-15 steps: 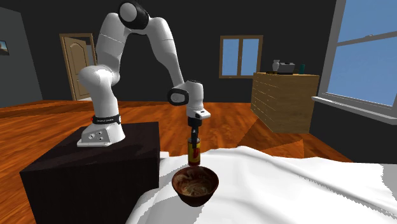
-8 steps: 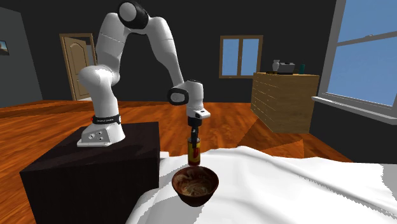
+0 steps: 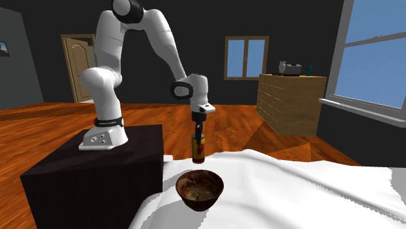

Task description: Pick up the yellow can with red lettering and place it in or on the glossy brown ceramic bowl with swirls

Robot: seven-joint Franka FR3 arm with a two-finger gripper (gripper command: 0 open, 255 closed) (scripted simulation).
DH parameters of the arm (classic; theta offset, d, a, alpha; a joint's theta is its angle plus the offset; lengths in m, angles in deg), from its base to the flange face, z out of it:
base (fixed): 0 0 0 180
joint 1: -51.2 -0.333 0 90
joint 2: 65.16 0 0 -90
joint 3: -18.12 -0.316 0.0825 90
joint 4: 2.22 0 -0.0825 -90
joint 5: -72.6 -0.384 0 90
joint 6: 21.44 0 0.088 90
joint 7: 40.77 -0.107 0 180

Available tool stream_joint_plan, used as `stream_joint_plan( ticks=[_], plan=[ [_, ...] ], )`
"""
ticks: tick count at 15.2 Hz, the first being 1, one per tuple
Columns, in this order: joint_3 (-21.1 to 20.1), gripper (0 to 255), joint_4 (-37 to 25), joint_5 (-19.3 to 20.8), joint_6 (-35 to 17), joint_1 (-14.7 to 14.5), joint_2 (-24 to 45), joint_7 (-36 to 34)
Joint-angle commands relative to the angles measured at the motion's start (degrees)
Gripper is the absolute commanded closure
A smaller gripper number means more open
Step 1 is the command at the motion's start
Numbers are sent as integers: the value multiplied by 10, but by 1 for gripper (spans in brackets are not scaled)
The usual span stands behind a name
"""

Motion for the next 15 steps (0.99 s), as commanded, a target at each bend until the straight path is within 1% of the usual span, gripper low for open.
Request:
stream_joint_plan(
  ticks=[1, 15],
  plan=[
    [4, 255, 2, 5, 15, -1, -17, -2],
    [19, 255, 4, 42, 126, -10, -131, -28]
  ],
)
